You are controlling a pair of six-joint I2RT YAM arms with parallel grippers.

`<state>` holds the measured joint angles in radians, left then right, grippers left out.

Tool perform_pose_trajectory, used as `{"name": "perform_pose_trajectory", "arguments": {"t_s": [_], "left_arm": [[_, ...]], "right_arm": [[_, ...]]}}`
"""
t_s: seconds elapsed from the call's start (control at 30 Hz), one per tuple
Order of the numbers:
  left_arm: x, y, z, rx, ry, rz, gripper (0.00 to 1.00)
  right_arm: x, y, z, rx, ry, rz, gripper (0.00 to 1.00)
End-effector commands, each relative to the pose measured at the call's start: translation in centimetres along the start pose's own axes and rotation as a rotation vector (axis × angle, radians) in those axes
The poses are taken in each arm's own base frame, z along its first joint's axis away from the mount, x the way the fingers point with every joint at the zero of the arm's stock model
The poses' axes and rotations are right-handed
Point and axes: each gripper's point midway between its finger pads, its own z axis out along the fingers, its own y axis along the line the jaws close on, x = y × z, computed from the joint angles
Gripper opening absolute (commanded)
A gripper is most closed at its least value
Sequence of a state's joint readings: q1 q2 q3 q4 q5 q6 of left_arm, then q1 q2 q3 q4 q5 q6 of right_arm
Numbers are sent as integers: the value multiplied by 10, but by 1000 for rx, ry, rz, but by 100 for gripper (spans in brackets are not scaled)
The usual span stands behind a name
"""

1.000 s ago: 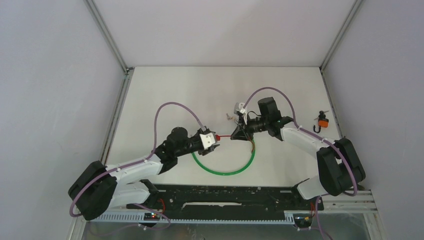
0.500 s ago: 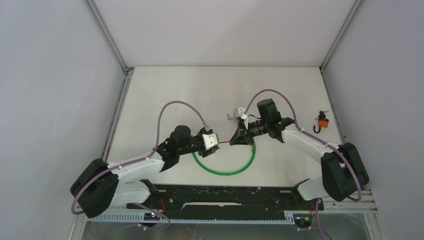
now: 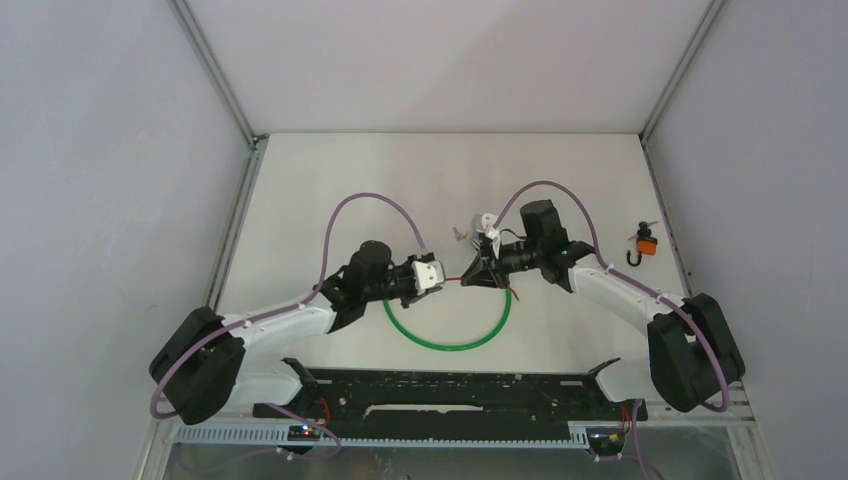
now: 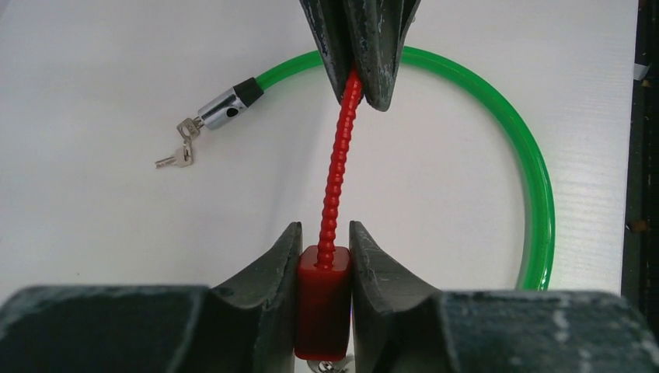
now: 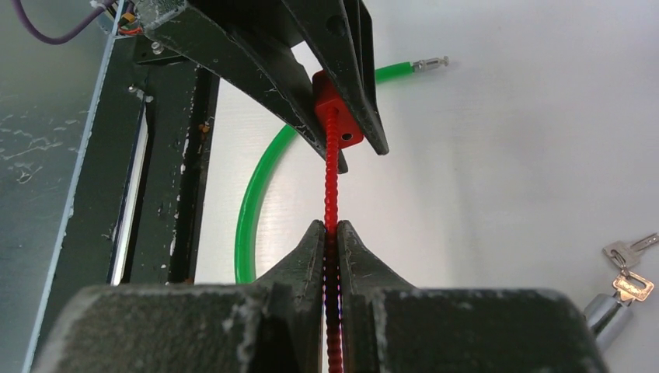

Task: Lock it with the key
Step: Pick up the lock from the center of the board.

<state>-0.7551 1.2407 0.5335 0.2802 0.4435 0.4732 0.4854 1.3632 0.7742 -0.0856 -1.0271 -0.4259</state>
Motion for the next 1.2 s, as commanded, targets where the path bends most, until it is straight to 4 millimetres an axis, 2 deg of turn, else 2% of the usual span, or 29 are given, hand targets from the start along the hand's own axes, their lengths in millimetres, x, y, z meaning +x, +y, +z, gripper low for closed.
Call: {"name": "perform_pose_trajectory", "arguments": {"t_s": [0.0, 0.03, 0.1, 0.17, 0.2, 0.33, 0.43, 0.57, 0.7, 0.9, 1.07, 1.17], "left_arm": [[-21, 6, 5, 21, -33, 13, 5], [-21, 5, 7, 27, -26, 4, 1], [-19, 6, 10, 33, -12, -18, 0], [-21, 6, 12, 40, -18, -29, 0], [-23, 6, 12, 40, -29, -32, 0], [-37, 8, 12, 18, -108, -55, 0], [-48, 14, 10, -19, -170, -79, 0], [-51, 20, 6, -62, -208, -94, 0], [-50, 24, 0, -102, -210, -63, 0], [-48, 34, -6, -164, -200, -56, 0], [-45, 37, -6, -181, -186, -62, 0], [-45, 36, -5, -170, -183, -62, 0]], "right_arm": [[-15, -8, -2, 53, -47, -56, 5], [-16, -8, -2, 61, -54, -56, 8], [-17, -11, -3, 80, -61, -57, 15], [-17, -12, -4, 94, -63, -54, 33], [-17, -13, -3, 97, -65, -54, 38], [-20, -18, -5, 132, -85, -54, 45], [-23, -18, -9, 151, -119, -59, 47], [-24, -25, -15, 205, -131, -56, 47], [-19, -44, -22, 320, -114, -33, 45], [-14, -75, -48, 598, -102, -35, 42], [-13, -83, -60, 717, -99, -57, 37], [-14, -83, -61, 755, -98, -76, 29]]}}
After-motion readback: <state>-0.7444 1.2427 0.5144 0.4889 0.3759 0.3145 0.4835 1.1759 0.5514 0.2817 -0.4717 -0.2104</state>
